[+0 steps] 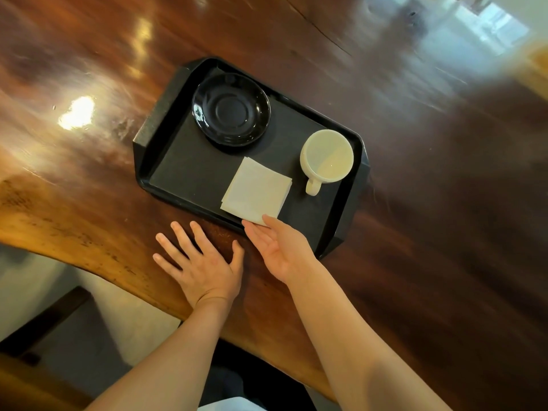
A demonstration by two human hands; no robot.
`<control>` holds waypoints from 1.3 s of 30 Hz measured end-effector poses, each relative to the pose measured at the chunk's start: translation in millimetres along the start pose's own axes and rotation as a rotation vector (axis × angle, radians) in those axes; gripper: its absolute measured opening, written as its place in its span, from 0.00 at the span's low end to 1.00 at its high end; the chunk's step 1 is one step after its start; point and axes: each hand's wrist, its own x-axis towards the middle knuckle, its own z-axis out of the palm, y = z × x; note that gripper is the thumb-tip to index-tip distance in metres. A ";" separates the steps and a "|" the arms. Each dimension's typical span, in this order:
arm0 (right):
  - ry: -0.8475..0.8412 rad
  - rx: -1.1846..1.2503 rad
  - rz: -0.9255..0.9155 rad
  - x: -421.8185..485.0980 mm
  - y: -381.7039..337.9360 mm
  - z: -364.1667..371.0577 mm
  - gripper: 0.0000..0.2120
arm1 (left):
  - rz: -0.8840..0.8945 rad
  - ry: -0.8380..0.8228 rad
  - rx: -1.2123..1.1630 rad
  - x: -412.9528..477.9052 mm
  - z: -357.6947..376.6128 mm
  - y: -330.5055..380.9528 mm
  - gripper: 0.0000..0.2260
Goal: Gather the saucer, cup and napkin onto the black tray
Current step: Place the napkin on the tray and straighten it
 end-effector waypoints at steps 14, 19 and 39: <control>0.077 -0.330 -0.104 -27.3 -23.5 -39.1 0.11 | -0.001 0.014 -0.011 -0.3 0.0 -0.2 0.41; 0.119 -0.300 -0.195 -27.6 -54.2 -50.9 0.09 | 0.013 0.017 -0.007 -1.3 -0.7 -1.2 0.41; 0.198 -0.108 -0.325 2.7 -80.6 -22.1 0.07 | 0.009 0.032 -0.030 -1.5 1.0 -1.3 0.40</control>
